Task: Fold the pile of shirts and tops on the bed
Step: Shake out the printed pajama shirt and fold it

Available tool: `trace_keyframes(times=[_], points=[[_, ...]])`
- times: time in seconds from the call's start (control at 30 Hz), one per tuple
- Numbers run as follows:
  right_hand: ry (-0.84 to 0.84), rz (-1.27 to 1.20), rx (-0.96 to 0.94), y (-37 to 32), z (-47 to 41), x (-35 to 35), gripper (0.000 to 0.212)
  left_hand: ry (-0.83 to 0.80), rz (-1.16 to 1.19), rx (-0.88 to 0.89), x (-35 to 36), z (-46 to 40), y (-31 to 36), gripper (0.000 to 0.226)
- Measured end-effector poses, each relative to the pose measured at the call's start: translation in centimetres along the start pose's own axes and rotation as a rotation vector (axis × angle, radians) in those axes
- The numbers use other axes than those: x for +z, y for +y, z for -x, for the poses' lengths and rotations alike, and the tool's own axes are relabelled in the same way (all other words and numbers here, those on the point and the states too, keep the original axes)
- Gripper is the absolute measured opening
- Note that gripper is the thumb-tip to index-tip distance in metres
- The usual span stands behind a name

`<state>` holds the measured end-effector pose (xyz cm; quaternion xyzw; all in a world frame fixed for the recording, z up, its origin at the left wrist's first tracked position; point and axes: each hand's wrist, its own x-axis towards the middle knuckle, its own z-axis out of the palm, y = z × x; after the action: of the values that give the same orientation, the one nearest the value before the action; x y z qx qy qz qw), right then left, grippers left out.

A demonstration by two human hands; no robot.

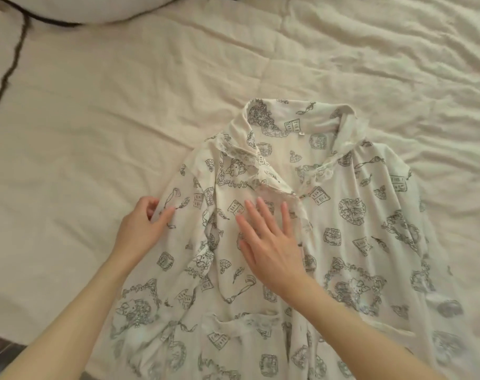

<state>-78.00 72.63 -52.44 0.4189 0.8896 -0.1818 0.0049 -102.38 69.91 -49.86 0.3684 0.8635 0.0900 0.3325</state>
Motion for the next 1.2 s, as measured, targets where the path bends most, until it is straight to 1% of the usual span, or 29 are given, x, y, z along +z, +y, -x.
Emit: trace_keyframes(times=[0.07, 0.1, 0.17, 0.3, 0.33, 0.4, 0.47, 0.53, 0.6, 0.67, 0.73, 0.83, 0.87, 0.93, 0.97, 1.0, 1.03, 1.07, 1.1, 1.13, 1.2], points=[[-0.071, 0.021, 0.001, -1.2, 0.3, 0.5, 0.045, -0.08, -0.071, 0.07, -0.4, -0.3, -0.5, 0.016], [-0.103, 0.025, 0.015, -1.6, 0.3, 0.8, 0.047, -0.091, -0.067, 0.09, -0.9, -0.8, -0.6, 0.015], [-0.144, 0.047, 0.061, -2.1, 0.1, 1.4, 0.05, -0.037, -0.025, 0.1, -2.6, -2.1, -0.6, 0.021], [-0.181, 0.095, 0.116, -2.2, -0.4, 2.7, 0.054, 0.177, 0.109, 0.052, -6.6, -4.6, -1.5, 0.017], [-0.184, 0.103, 0.117, -2.1, -0.4, 2.8, 0.054, 0.194, 0.125, 0.048, -7.1, -5.1, -1.7, 0.018], [-0.19, 0.119, 0.12, -2.3, -0.3, 2.8, 0.054, 0.164, 0.165, 0.045, -7.3, -5.8, -1.6, 0.022], [-0.169, 0.115, 0.138, -2.7, -0.4, 2.5, 0.054, 0.119, 0.199, 0.024, -6.7, -5.8, -1.9, 0.03], [-0.117, 0.071, 0.184, -3.4, -0.7, 2.0, 0.055, 0.092, 0.234, -0.004, -5.9, -5.0, -2.9, 0.032], [-0.049, 0.021, 0.214, -4.1, -1.5, 1.3, 0.055, 0.071, 0.206, -0.02, -5.4, -4.0, -4.3, 0.031], [-0.01, 0.012, 0.201, -4.3, -2.9, 0.8, 0.055, 0.081, 0.153, -0.014, -5.6, -3.6, -5.4, 0.03], [-0.039, 0.046, 0.187, -3.7, -4.6, 0.4, 0.057, 0.153, 0.135, -0.016, -6.2, -4.1, -6.0, 0.026], [-0.181, 0.12, 0.215, -1.9, -6.7, -0.1, 0.059, 0.217, 0.134, -0.025, -5.8, -4.5, -5.9, 0.027], [-0.199, 0.134, 0.217, -1.7, -6.8, -0.1, 0.059, 0.224, 0.161, -0.038, -5.3, -4.1, -5.7, 0.03], [-0.169, 0.122, 0.208, -2.2, -6.1, -0.2, 0.059, 0.256, 0.264, -0.053, -4.4, -2.2, -5.5, 0.04], [-0.154, 0.091, 0.202, -2.9, -5.3, -0.1, 0.059, 0.318, 0.307, -0.044, -4.0, -0.8, -5.7, 0.045], [-0.152, 0.056, 0.19, -3.7, -4.2, 0.0, 0.059, 0.413, 0.299, -0.02, -3.4, 0.9, -6.2, 0.046], [-0.159, 0.032, 0.173, -4.5, -2.8, 0.3, 0.058, 0.517, 0.244, 0.012, -2.6, 2.9, -6.7, 0.044], [-0.175, 0.019, 0.155, -5.3, -1.0, 0.7, 0.058, 0.588, 0.205, 0.037, -1.6, 5.3, -7.3, 0.04], [-0.198, 0.008, 0.14, -6.1, 0.8, 1.1, 0.058, 0.592, 0.204, 0.051, -0.5, 8.0, -7.6, 0.035], [-0.226, -0.001, 0.133, -6.8, 2.8, 1.6, 0.057, 0.519, 0.235, 0.05, 0.7, 10.8, -7.8, 0.03], [-0.268, -0.007, 0.158, -8.0, 6.9, 2.5, 0.056, 0.274, 0.27, 0.033, 3.3, 16.1, -8.4, 0.023]])
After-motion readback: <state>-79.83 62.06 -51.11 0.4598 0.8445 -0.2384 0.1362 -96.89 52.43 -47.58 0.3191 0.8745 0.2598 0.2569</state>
